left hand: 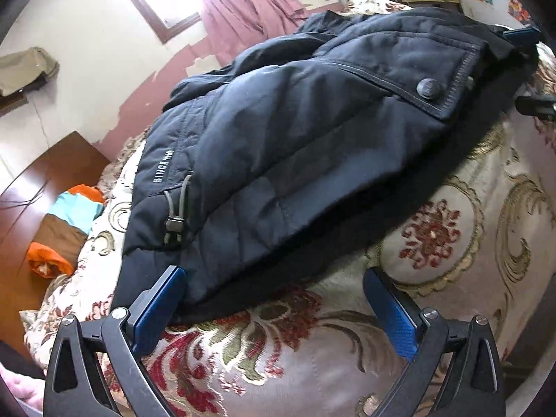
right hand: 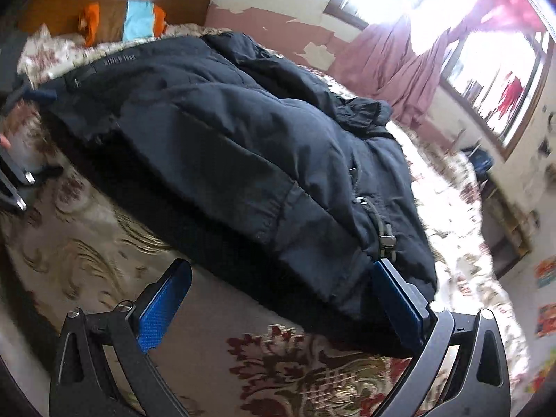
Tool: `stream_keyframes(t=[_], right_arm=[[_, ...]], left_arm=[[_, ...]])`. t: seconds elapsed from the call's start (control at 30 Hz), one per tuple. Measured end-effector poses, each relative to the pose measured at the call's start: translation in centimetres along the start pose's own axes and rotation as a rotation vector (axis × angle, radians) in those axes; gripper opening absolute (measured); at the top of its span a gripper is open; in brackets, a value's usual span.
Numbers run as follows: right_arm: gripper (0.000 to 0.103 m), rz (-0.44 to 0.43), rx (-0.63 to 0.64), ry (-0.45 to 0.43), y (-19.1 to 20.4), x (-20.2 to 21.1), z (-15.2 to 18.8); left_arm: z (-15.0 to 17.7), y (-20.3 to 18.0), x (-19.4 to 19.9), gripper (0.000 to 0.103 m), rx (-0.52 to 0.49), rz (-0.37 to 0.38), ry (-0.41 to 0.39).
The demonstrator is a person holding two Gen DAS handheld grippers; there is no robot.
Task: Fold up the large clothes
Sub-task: 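Close both grippers on the jacket's side edge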
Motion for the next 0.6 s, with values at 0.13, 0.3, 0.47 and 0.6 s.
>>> stream_keyframes(t=[0.13,0.3,0.47,0.6], right_arm=[[0.101,0.151,0.042,-0.011,-1.2,-0.3,-0.3],[0.098,0.169,-0.029,-0.126,-2.4,1.3,-1.7],[0.057,0.119,-0.036,-0.191,-2.0,2.2,-2.6],[0.034,0.064,-0.065,-0.237,-1.5,3.1,-3.4]], left_arm=[[-0.3,1.3,-0.2,0.103,0.029,-0.053,-0.002],[-0.9,1.9,0.0,0.089,-0.004,-0.139,-0.038],[-1.6,3.6,0.2,0.07,0.048,-0.168,-0.061],[-1.7,4.3,0.8,0.067,0.075,-0.16,-0.097]])
Point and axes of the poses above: each gripper's, at about its wrist camera, not at the fingertips, and x roughly against the way its jaws point, y to its left, z to its underside, the point moved 9 cm from there along -x, roughly the way its jaws point, and after that the axes turned 3 degrees about -y, right-handed, at the moved point
